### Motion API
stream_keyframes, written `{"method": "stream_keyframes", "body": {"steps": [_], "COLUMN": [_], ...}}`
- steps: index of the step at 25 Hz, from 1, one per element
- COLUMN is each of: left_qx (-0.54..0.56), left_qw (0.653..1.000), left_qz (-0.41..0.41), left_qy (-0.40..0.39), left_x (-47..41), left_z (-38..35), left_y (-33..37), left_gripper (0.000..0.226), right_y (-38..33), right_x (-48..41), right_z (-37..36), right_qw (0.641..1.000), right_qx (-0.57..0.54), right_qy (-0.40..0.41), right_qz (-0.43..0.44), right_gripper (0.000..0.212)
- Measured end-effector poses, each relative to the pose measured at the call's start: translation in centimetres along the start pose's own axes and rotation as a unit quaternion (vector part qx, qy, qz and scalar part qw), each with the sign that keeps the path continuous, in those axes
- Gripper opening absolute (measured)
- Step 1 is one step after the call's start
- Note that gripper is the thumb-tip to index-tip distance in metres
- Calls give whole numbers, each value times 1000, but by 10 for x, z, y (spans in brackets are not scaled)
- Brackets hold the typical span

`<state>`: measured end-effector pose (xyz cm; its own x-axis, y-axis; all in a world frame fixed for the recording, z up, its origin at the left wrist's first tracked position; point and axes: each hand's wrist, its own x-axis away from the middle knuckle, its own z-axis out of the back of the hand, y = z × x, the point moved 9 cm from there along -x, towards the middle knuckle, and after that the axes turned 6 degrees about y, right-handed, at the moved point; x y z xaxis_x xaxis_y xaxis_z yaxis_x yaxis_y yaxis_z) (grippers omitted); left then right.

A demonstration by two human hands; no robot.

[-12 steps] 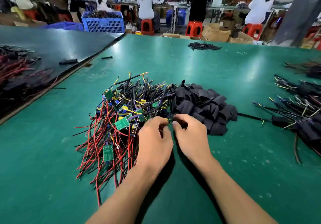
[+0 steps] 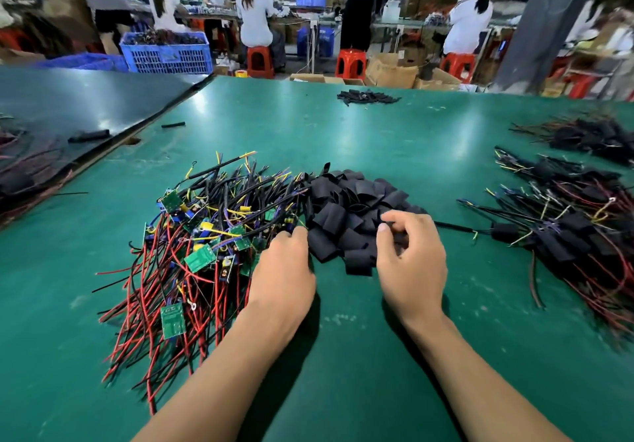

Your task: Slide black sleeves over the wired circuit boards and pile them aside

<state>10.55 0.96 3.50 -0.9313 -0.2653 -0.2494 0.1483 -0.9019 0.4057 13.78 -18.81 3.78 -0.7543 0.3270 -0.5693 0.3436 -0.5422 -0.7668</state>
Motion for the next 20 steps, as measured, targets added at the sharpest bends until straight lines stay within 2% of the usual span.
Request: {"method": "stream_keyframes", "body": {"steps": [4,8,11,13,15,18,20], "left_qx": [67,197,267,324,358,379,375], "left_qw": [997,963,926,898,872,849,861], "left_qz": [-3,-44,-35,-30,-43,-99,-119], "left_qy": [49,176,265,297,332,353,322], "left_x": [4,13,15,14,13,13,9], "left_z": [12,41,59,65,74,82,74], "left_y": [2,11,13,16,20,30,35], "left_gripper": [31,22,21,23,24,26,31], "right_y": [9,-3,-2,-2,-5,-4,-5], "right_x": [-1,8,9,16,21,23,21], "right_z": [0,-9,-19,-30,-35,-39,-40], "right_qw": [998,992,980,957,933,915,913], "right_qx": [-17,-16,29,107,175,208,200], "right_qy": [-52,-113,-187,-249,-278,-295,-297], "right_qz": [-8,43,61,99,150,184,194], "right_gripper": [8,7,24,37,48,52,45]}}
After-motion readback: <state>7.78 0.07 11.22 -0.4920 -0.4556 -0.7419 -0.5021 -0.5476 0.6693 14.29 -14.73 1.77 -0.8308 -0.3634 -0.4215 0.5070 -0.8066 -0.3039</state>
